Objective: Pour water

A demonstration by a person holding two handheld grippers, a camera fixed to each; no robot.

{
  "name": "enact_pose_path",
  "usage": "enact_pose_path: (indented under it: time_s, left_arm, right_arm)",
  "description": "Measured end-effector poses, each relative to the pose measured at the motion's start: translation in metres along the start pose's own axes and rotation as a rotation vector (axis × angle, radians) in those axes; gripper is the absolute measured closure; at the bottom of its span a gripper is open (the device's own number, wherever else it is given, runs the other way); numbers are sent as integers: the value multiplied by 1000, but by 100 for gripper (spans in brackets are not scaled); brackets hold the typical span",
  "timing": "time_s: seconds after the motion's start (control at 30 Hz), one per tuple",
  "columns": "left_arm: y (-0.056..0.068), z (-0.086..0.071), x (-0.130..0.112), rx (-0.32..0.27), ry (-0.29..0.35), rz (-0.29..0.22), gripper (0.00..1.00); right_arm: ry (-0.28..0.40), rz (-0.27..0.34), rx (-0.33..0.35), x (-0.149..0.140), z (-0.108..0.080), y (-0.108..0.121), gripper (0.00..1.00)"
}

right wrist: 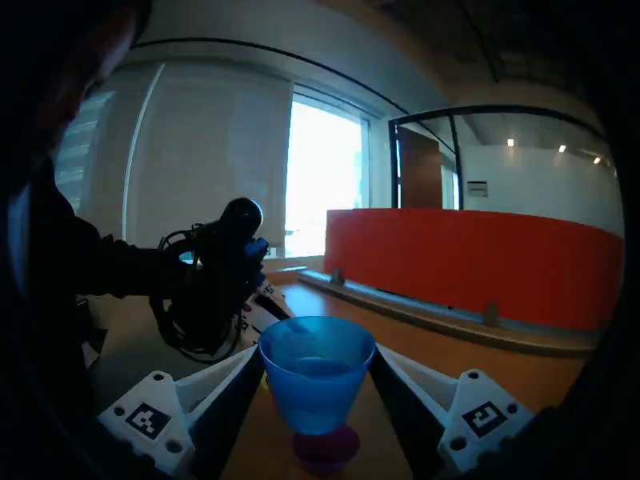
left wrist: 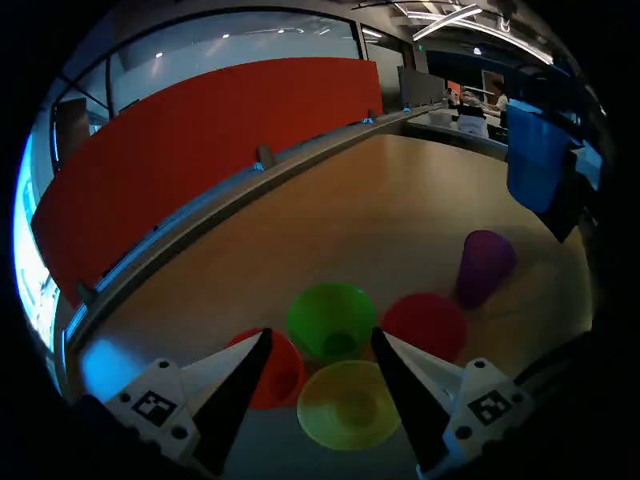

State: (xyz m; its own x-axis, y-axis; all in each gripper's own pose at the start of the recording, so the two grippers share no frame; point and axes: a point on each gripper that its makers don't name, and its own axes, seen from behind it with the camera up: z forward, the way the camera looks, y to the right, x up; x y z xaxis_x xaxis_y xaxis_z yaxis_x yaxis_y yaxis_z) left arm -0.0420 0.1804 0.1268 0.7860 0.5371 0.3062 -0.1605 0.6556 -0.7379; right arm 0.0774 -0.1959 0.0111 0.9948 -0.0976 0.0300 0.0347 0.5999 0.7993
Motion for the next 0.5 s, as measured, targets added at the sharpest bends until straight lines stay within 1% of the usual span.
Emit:
enact_pose_path:
  time_s: [0.2,0.5]
  left_arm:
    - [6,3,2,-12,2,3,8]
    - [7,5,2,-24,0,-4,8]
  right_arm:
    - [-1,-3,-3,0,-1,1,9]
    - [-3,-5,-6,-1,-2,2,9]
